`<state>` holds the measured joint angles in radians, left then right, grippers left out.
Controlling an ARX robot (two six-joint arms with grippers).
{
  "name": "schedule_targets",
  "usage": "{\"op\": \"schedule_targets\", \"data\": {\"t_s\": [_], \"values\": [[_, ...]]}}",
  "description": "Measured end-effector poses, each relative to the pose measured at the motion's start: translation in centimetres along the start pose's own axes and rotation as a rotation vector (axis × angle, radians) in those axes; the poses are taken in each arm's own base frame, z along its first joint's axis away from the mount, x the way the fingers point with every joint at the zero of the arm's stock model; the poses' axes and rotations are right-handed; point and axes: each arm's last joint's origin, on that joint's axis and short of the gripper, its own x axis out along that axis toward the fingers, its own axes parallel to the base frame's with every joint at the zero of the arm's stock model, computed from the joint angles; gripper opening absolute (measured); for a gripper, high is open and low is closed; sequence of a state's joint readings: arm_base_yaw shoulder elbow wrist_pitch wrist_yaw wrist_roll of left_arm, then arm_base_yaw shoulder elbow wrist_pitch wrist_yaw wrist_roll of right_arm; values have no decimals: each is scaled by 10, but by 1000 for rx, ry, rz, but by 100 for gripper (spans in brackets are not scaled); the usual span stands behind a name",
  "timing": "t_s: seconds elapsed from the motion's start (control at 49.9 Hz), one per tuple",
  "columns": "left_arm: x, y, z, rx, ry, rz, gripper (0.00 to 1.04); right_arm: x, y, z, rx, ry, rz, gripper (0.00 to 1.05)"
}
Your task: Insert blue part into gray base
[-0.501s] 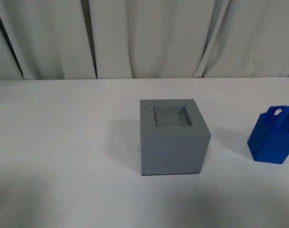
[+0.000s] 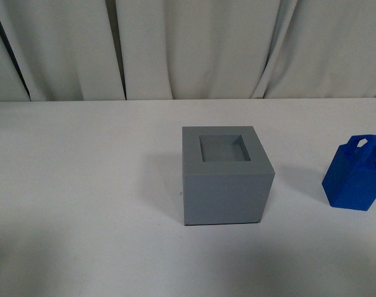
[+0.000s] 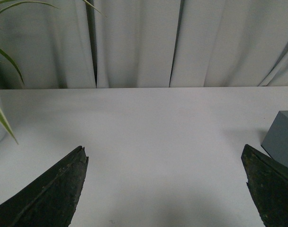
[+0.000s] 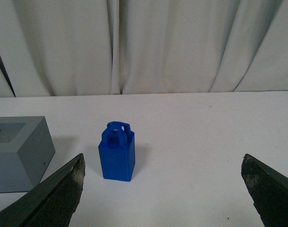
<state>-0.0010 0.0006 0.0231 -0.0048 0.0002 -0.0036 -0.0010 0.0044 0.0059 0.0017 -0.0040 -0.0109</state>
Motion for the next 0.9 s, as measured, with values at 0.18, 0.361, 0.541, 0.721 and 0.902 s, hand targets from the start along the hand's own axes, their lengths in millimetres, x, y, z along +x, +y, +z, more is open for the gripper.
{"op": "schedule_targets", "data": {"t_s": [0.18,0.361,0.541,0.721,0.902], "values": [[0,0,0,0,0,0,99,0,0,0,0,0,0,97],[0,0,0,0,0,0,99,0,0,0,0,0,0,97],[0,0,0,0,0,0,99,0,0,0,0,0,0,97],[0,0,0,0,0,0,99,0,0,0,0,0,0,97],[0,0,0,0,0,1,99,12,-3,0,-18,107,490,97]]}}
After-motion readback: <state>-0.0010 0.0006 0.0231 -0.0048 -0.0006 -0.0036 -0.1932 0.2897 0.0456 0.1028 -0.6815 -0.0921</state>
